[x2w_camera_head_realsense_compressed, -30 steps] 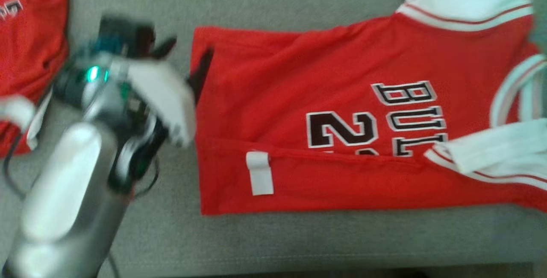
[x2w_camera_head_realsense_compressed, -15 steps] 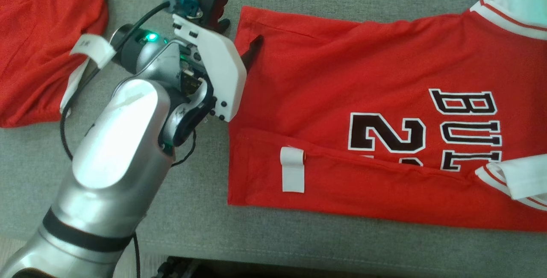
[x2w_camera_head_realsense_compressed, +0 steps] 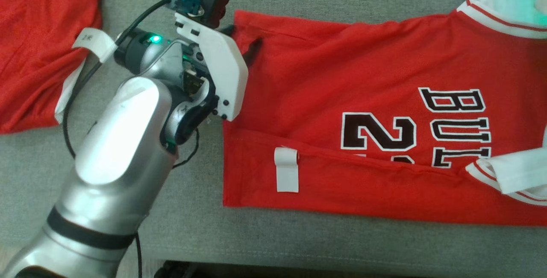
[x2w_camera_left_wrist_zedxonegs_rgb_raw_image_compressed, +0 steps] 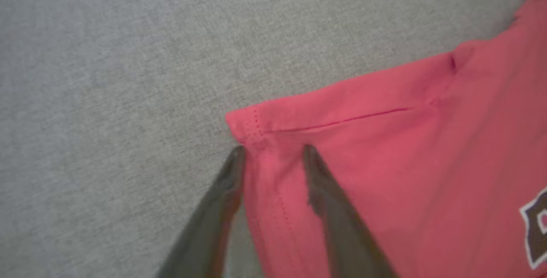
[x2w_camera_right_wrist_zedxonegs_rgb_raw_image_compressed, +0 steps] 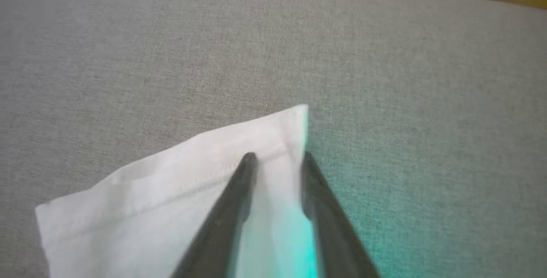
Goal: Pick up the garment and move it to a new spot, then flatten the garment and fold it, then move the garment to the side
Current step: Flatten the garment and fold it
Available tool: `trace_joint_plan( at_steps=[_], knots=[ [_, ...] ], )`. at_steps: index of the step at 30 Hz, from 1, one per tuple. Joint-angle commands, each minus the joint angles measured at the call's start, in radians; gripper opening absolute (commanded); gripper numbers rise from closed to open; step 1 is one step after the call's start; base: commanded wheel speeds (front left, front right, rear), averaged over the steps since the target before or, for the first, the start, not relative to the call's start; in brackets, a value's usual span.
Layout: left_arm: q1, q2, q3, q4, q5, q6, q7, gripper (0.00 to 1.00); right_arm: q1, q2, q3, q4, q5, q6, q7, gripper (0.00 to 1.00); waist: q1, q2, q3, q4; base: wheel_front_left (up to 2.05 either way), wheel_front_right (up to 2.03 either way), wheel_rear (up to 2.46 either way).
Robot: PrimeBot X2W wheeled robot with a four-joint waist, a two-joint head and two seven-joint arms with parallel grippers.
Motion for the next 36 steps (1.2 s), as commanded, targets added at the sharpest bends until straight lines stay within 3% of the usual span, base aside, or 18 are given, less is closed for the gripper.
trace_joint_plan(
  at_steps=[1, 8, 16, 21, 28, 36],
  knots=[
    [-0.005, 0.009, 0.021, -0.005, -0.009, 0.002, -0.007, 0.00, -0.002, 0.003, 0.012, -0.036, 0.005, 0.007, -0.031, 0.00, 0.0000, 0.0000, -0.003, -0.003, 0.00, 0.00, 0.00],
    [-0.022, 0.027, 0.083, 0.006, -0.003, 0.046, -0.086, 0.00, -0.060, 0.025, -0.047, -0.058, 0.026, 0.007, -0.198, 0.00, 0.0000, 0.0000, -0.012, -0.030, 0.00, 0.00, 0.00],
    [0.017, 0.058, 0.142, -0.057, -0.029, 0.074, -0.137, 0.00, -0.034, -0.027, -0.076, -0.109, 0.090, 0.007, -0.221, 0.00, 0.0000, 0.0000, -0.041, -0.069, 0.00, 0.00, 0.00],
    [0.110, 0.073, 0.161, -0.145, -0.044, 0.098, -0.172, 0.00, 0.144, -0.066, -0.048, -0.273, 0.175, 0.007, -0.208, 0.00, 0.0000, 0.0000, -0.083, -0.109, 0.00, 0.00, 0.00],
    [0.298, 0.130, 0.183, -0.314, -0.066, 0.133, -0.172, 0.00, 0.508, -0.101, -0.092, -0.556, 0.261, 0.007, -0.139, 0.00, 0.0000, 0.0000, -0.151, -0.157, 0.00, 0.00, 0.00],
    [0.452, 0.187, 0.219, -0.435, -0.095, 0.168, -0.154, 0.00, 0.723, -0.057, -0.155, -0.660, 0.256, 0.007, -0.114, 0.00, 0.0000, 0.0000, -0.188, -0.187, 0.00, 0.00, 0.00]
  ],
)
